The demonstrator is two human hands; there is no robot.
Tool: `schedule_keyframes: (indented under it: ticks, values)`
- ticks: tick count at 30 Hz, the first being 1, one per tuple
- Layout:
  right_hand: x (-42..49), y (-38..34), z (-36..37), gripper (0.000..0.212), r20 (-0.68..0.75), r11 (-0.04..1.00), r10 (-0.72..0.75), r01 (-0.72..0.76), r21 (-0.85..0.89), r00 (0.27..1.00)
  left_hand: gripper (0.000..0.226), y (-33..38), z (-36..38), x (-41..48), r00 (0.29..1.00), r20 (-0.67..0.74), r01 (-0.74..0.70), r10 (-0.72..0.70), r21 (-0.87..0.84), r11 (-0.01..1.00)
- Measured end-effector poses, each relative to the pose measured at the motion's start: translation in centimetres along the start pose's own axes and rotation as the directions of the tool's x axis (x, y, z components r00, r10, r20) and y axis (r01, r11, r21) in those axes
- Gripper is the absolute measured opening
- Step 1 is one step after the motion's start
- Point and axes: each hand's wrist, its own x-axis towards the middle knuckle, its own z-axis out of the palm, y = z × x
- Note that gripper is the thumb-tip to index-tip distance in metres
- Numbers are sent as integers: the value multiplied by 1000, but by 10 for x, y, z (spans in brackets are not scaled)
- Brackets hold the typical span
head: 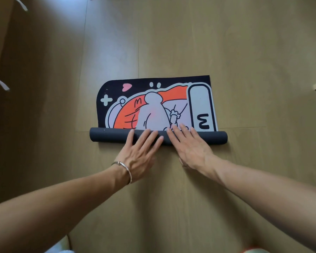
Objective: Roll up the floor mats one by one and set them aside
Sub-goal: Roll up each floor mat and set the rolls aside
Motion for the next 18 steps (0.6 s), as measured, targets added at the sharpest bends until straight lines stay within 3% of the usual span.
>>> schedule_keyframes:
  ticks: [6, 11, 18]
  values:
    - [10, 4, -12, 87, 5, 999, 31, -32, 13, 999, 85, 0, 2, 9, 996, 84, 20, -20, 4, 1000]
    - [3, -9, -19, 89, -86, 999, 26, -24, 27, 996, 72, -20, -16, 40, 990, 140, -11, 6, 35, 999]
    - [12, -10, -20, 89, -6, 995, 84, -84, 60, 996, 72, -38, -31, 72, 976, 199, 80, -85, 35, 996]
